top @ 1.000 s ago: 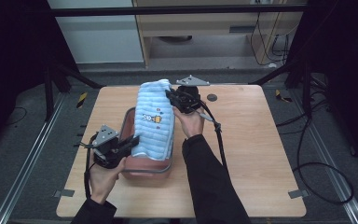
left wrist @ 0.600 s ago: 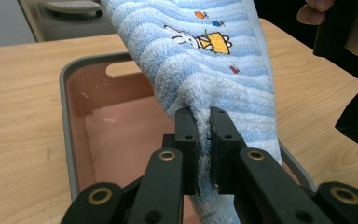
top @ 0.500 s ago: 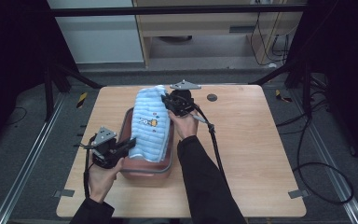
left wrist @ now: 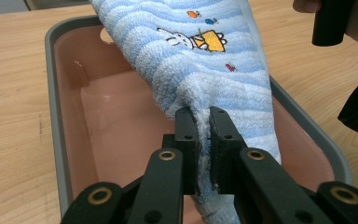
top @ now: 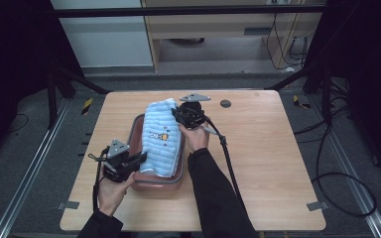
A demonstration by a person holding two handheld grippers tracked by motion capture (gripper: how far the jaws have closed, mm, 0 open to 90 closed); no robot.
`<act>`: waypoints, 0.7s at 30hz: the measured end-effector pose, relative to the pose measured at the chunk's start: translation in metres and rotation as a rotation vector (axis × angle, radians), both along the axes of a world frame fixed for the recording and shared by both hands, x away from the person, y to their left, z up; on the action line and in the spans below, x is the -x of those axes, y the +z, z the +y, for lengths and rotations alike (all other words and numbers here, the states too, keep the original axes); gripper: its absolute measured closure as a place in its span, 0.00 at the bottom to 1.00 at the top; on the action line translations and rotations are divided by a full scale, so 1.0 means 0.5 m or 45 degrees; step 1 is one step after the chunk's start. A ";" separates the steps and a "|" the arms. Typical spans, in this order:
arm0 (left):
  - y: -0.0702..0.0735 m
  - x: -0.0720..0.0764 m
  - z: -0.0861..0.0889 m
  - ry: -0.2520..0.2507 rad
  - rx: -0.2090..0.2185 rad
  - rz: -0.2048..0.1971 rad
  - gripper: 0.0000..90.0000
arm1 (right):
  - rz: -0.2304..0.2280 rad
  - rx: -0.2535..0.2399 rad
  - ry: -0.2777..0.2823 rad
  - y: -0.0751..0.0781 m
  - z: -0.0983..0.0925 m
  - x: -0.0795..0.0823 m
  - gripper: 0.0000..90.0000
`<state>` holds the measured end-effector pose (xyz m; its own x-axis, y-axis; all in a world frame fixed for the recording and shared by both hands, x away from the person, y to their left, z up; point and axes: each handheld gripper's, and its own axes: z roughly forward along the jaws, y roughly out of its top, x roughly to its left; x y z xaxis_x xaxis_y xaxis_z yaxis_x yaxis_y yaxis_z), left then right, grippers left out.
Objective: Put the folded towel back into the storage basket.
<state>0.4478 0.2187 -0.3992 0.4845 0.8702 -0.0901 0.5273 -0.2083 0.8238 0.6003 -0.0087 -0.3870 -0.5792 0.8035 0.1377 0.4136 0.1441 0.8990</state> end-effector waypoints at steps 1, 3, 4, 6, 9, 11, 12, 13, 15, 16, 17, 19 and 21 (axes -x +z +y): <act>0.000 0.000 0.000 0.000 0.000 0.000 0.93 | 0.000 0.000 0.000 0.000 0.000 0.000 0.90; -0.004 0.000 -0.001 0.000 -0.007 0.004 0.93 | 0.002 0.002 0.003 -0.005 0.001 0.000 0.90; -0.009 0.000 -0.002 0.000 -0.012 0.012 0.93 | 0.008 0.008 0.004 -0.010 0.002 0.000 0.90; -0.012 -0.001 -0.001 -0.002 -0.020 0.020 0.93 | 0.012 0.006 0.005 -0.012 0.003 0.000 0.90; -0.019 0.000 -0.001 -0.001 -0.025 0.031 0.93 | 0.028 0.014 0.007 -0.027 0.006 0.000 0.90; -0.021 0.000 -0.001 -0.001 -0.026 0.037 0.93 | 0.031 0.017 0.009 -0.031 0.006 0.000 0.90; -0.027 0.000 -0.001 -0.001 -0.031 0.045 0.93 | 0.042 0.027 0.010 -0.040 0.008 0.000 0.90; -0.027 0.000 -0.001 -0.001 -0.031 0.045 0.93 | 0.042 0.027 0.010 -0.040 0.008 0.000 0.90; -0.033 0.001 -0.002 0.003 -0.041 0.053 0.93 | 0.053 0.034 0.014 -0.047 0.010 -0.001 0.90; -0.036 0.000 -0.001 0.002 -0.043 0.057 0.93 | 0.058 0.037 0.014 -0.050 0.011 -0.002 0.90; -0.038 -0.001 -0.002 0.004 -0.048 0.062 0.93 | 0.058 0.044 0.015 -0.054 0.011 -0.002 0.90; -0.040 -0.001 -0.001 0.005 -0.047 0.065 0.93 | 0.063 0.048 0.015 -0.060 0.014 -0.003 0.90; -0.042 -0.001 0.000 0.006 -0.052 0.072 0.93 | 0.067 0.053 0.017 -0.066 0.018 -0.002 0.90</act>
